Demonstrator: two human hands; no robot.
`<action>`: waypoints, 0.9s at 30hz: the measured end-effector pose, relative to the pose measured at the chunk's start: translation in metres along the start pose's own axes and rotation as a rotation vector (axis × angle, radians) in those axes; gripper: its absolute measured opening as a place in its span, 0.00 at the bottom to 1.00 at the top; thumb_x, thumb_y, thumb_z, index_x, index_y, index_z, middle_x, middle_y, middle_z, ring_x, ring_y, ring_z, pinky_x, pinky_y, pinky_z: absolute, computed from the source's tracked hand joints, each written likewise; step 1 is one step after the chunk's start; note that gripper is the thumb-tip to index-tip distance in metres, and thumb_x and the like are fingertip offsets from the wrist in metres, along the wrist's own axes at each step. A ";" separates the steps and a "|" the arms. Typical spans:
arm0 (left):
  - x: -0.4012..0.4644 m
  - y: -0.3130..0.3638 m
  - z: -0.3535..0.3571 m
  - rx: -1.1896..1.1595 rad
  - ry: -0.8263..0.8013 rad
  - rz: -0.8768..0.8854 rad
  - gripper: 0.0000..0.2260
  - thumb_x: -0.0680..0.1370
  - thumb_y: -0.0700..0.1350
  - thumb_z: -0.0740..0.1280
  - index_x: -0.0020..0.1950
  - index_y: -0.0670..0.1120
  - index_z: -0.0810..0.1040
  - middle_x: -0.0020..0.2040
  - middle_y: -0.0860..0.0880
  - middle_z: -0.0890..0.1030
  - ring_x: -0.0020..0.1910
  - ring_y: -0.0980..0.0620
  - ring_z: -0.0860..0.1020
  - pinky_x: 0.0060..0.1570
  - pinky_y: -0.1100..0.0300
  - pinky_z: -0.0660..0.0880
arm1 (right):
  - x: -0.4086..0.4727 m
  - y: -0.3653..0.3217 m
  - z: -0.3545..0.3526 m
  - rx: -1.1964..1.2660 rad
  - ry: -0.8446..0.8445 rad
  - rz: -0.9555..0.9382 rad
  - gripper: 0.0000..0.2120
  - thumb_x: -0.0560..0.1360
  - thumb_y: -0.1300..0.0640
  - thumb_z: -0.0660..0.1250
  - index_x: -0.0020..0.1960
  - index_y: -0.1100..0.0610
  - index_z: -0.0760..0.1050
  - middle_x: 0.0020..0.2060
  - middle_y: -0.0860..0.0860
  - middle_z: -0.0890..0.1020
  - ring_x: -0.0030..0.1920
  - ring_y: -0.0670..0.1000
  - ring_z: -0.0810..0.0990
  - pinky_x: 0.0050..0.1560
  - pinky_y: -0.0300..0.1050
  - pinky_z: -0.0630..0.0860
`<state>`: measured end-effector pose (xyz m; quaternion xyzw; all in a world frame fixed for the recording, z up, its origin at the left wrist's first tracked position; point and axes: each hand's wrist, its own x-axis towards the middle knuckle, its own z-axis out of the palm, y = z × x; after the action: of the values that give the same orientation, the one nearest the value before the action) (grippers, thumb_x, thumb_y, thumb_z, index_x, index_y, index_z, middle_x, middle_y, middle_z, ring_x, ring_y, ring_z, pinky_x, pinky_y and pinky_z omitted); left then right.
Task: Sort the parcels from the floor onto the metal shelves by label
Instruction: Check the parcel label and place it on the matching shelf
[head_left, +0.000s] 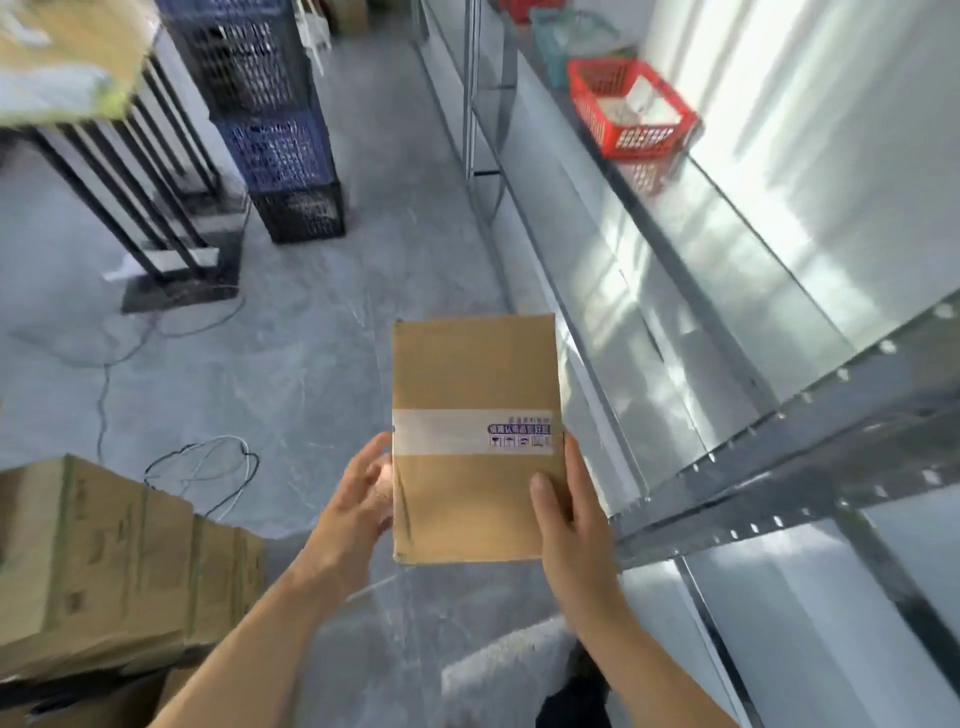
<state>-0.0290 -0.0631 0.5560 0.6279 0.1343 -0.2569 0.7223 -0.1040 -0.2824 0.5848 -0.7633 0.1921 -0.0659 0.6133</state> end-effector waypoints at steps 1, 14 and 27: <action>-0.010 0.014 -0.001 -0.014 -0.041 -0.025 0.35 0.74 0.58 0.73 0.79 0.53 0.68 0.71 0.48 0.80 0.69 0.43 0.77 0.69 0.41 0.73 | -0.004 -0.014 -0.003 0.024 0.001 -0.026 0.25 0.85 0.55 0.61 0.70 0.27 0.58 0.64 0.21 0.68 0.59 0.15 0.67 0.59 0.18 0.66; -0.086 0.133 0.047 -0.048 -0.144 0.096 0.25 0.75 0.52 0.71 0.72 0.52 0.76 0.66 0.48 0.86 0.61 0.46 0.84 0.56 0.49 0.82 | 0.012 -0.132 -0.051 -0.018 -0.250 0.002 0.22 0.80 0.44 0.68 0.64 0.23 0.62 0.73 0.44 0.62 0.65 0.26 0.66 0.56 0.26 0.71; -0.098 0.153 0.108 0.218 -0.110 0.139 0.16 0.86 0.56 0.56 0.63 0.73 0.80 0.59 0.63 0.86 0.59 0.57 0.83 0.58 0.49 0.81 | 0.018 -0.144 -0.101 0.269 -0.398 0.017 0.27 0.79 0.47 0.70 0.73 0.32 0.65 0.67 0.36 0.81 0.67 0.35 0.79 0.68 0.37 0.76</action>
<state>-0.0415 -0.1367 0.7534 0.6954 0.0222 -0.2534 0.6721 -0.0910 -0.3556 0.7450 -0.6713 0.0633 0.0659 0.7355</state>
